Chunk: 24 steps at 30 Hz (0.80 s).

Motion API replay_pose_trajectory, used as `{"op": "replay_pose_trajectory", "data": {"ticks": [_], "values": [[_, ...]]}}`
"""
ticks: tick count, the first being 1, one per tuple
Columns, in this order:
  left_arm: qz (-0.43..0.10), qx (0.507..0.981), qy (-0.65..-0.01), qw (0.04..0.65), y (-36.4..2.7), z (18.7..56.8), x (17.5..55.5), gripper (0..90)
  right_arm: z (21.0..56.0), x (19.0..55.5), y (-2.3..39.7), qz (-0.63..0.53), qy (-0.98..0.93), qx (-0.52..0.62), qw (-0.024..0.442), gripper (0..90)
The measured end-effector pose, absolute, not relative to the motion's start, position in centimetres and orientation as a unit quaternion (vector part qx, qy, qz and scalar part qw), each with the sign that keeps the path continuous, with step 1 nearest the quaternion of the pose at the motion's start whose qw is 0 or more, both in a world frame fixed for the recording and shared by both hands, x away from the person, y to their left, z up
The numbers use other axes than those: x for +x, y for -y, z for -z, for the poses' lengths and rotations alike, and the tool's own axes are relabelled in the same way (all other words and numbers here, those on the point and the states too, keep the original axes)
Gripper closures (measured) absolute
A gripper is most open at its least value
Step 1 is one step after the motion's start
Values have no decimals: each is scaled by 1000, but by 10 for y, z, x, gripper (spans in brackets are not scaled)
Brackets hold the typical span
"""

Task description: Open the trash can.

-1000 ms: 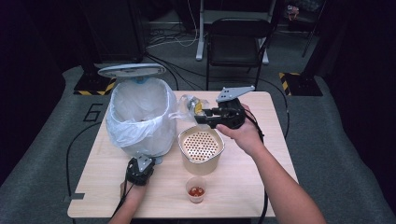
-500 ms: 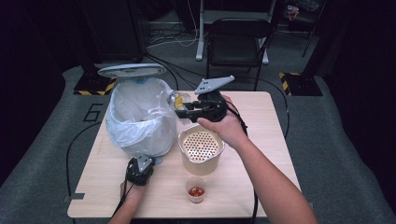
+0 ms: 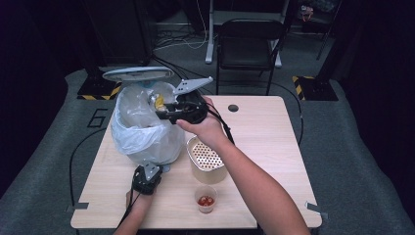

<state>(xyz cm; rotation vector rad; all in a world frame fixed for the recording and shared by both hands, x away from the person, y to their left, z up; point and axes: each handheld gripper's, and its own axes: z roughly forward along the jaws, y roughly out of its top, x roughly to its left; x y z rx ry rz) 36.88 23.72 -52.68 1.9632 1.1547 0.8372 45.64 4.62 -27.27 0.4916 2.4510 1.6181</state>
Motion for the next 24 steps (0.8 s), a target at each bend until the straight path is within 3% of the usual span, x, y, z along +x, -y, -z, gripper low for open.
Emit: {"op": "replay_pose_trajectory", "data": {"ticks": [21, 24], "values": [[-323, 763, -443, 343, -237, 526, 368, 857, 292, 479, -77, -551, -804, 196, 104, 684], [-323, 763, -444, 343, -237, 526, 368, 857, 294, 482, -81, -549, -805, 201, 104, 651]]}}
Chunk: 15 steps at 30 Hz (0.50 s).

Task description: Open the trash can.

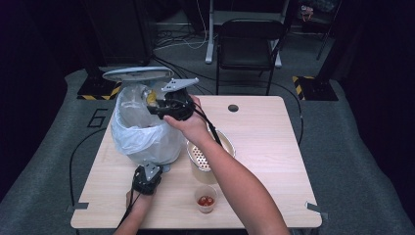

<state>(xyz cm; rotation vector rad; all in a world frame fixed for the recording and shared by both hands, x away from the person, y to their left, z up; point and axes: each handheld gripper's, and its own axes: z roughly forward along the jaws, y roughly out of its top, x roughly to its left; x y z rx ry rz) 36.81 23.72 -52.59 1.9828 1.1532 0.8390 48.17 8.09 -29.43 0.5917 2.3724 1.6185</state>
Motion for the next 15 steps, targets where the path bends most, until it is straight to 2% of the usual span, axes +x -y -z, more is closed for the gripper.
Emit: {"op": "replay_pose_trajectory", "data": {"ticks": [3, 4, 15], "values": [[-324, 761, -444, 345, -237, 526, 368, 857, 298, 483, -86, -543, -805, 209, 115, 457], [-324, 761, -444, 345, -237, 526, 368, 857, 298, 483, -87, -546, -802, 213, 115, 421], [-328, 761, -444, 341, -237, 526, 368, 856, 290, 470, -67, -559, -791, 212, 129, 451]]}}
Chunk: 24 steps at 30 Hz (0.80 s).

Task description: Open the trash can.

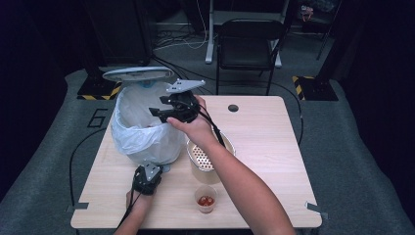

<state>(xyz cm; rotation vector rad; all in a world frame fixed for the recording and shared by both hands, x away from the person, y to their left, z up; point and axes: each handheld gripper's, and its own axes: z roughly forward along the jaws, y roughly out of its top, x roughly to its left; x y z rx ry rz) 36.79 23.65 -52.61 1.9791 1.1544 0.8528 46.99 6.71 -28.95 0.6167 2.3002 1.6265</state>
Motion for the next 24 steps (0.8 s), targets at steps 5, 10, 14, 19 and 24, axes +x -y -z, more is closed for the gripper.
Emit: {"op": "replay_pose_trajectory", "data": {"ticks": [5, 10, 14, 19, 24], "values": [[-328, 760, -443, 345, -236, 527, 368, 857, 291, 459, -46, -556, -792, 211, 140, 472], [-331, 758, -443, 346, -236, 527, 368, 856, 292, 455, -31, -554, -790, 218, 145, 483], [-324, 752, -451, 356, -234, 529, 368, 856, 297, 447, -13, -555, -786, 225, 152, 475], [-322, 755, -450, 351, -235, 528, 368, 856, 310, 437, 7, -539, -794, 232, 161, 459], [-324, 756, -449, 349, -235, 528, 367, 856, 329, 425, 31, -528, -799, 238, 161, 418]]}}
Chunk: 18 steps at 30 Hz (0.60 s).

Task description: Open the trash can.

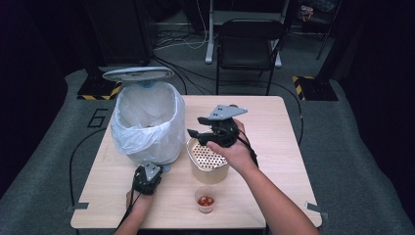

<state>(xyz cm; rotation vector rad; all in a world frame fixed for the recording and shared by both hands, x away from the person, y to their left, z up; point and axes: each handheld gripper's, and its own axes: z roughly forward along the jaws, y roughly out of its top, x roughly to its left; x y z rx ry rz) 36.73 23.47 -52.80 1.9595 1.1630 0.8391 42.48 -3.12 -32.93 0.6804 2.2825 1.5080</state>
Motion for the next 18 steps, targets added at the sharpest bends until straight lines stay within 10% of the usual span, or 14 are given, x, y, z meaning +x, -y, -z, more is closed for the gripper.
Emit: {"op": "replay_pose_trajectory", "data": {"ticks": [18], "values": [[-324, 756, -449, 350, -235, 528, 368, 856, 393, 341, 67, -517, -822, 214, 108, 198]]}}
